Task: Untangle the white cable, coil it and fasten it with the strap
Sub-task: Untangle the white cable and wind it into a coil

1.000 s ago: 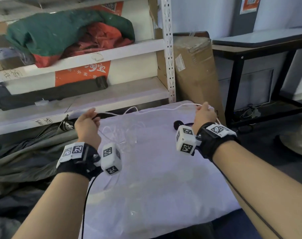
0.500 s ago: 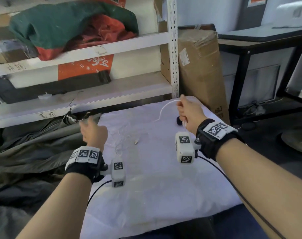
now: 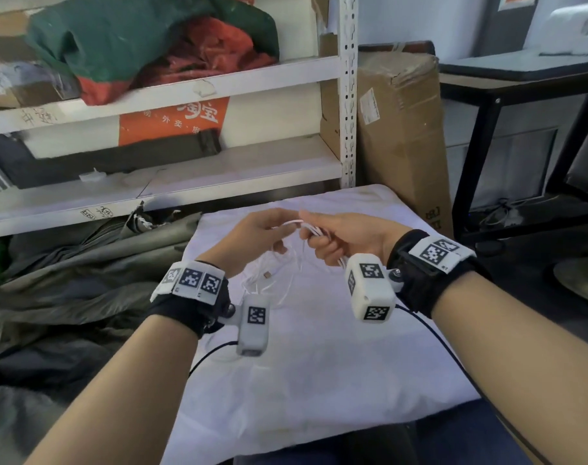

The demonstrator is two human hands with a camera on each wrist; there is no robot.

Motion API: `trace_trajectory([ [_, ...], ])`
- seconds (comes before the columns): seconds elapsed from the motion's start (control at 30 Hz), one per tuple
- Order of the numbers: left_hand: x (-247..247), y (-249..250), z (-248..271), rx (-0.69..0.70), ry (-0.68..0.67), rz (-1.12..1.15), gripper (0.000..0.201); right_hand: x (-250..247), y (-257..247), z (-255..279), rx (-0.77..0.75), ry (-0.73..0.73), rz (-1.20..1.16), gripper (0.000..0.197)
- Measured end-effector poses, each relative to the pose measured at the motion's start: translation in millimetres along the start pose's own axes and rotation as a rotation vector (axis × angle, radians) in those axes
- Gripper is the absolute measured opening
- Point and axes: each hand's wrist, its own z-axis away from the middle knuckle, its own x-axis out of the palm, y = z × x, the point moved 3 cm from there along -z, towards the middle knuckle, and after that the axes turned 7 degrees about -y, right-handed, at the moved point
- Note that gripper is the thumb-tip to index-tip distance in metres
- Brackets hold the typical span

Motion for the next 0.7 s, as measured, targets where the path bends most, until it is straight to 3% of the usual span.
trace_trajectory([
  [0.13,-16.2,-16.4,2.7,-0.030,0.131,0.225,0.022,1.1,3.8,6.5,0.067,-0.101,-0.140,0.030],
  [0.2,-16.9,-20.3,5.3,-0.036,0.122,0.294,0.025,3.2,5.4,6.9,0.079,-0.164,-0.220,0.034],
  [0.37,3.8,-9.9,10.9,0.055,-0.221,0.389,0.052,9.8,0.5,6.5,0.029,-0.241,-0.192,0.036],
  [0.43,11.9,-4.8,9.5,0.034,-0.271,0.298,0.042,12.7,-2.9,8.1,0.007,-0.276,-0.191,0.036],
  [0.5,14.8,-3.4,7.7,-0.014,-0.173,0.164,0.015,14.1,-6.2,11.1,-0.019,-0.313,-0.201,0.034],
  [0.7,-4.2,-18.4,4.3,-0.070,0.082,0.105,0.009,-0.4,-0.6,15.3,0.027,-0.233,-0.166,0.035],
])
